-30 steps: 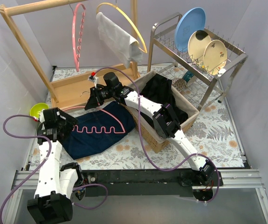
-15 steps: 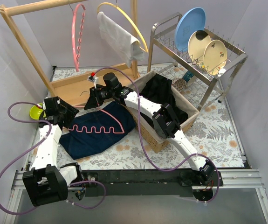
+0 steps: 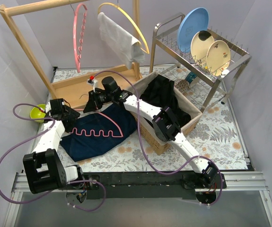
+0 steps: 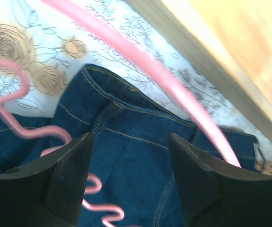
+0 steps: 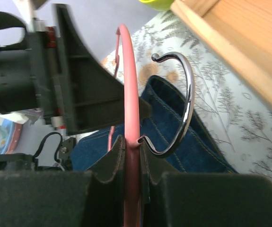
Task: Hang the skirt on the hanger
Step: Place skirt on hanger
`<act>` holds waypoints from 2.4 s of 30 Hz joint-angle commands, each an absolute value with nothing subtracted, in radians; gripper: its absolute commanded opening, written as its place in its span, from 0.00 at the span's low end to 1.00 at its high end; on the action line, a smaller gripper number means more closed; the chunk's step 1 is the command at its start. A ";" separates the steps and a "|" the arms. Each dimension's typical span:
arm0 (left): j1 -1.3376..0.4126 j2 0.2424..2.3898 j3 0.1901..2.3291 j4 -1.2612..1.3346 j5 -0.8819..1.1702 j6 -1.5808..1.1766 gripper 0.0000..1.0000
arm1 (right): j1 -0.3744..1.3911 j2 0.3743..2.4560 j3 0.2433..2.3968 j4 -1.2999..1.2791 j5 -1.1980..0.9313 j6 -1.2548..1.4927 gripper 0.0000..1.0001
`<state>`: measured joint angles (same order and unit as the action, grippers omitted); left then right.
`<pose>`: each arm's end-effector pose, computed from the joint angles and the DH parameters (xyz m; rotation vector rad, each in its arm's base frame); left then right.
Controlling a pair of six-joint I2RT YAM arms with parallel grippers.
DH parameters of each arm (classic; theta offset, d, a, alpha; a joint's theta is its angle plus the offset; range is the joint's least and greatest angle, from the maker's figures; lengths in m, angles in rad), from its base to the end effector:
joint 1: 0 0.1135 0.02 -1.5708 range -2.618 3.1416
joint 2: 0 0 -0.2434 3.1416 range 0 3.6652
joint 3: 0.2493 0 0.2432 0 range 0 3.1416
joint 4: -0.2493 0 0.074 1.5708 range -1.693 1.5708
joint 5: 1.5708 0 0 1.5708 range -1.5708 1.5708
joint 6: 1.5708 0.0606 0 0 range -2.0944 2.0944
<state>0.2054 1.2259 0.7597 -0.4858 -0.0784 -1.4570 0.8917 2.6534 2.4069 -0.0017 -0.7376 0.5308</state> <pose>0.2469 0.0563 0.1807 -1.9180 1.7064 -0.3991 0.3410 0.4873 0.1991 -0.9536 1.8652 1.6064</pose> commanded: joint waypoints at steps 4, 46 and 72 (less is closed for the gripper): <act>0.207 1.282 0.758 -0.451 -0.181 -1.457 0.68 | 0.911 2.738 2.436 -0.026 -0.720 0.512 0.01; 0.209 1.496 0.762 -0.479 -0.203 -1.434 0.38 | 0.910 2.852 2.485 -0.147 -0.497 0.525 0.01; 0.209 0.895 0.854 -0.679 -0.051 -1.371 0.00 | 0.919 2.724 2.402 -0.216 -0.489 0.380 0.01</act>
<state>0.2020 1.0363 0.7792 -0.6117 -0.0689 -1.3762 0.9184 2.6881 2.4477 -0.1852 -0.5369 0.4538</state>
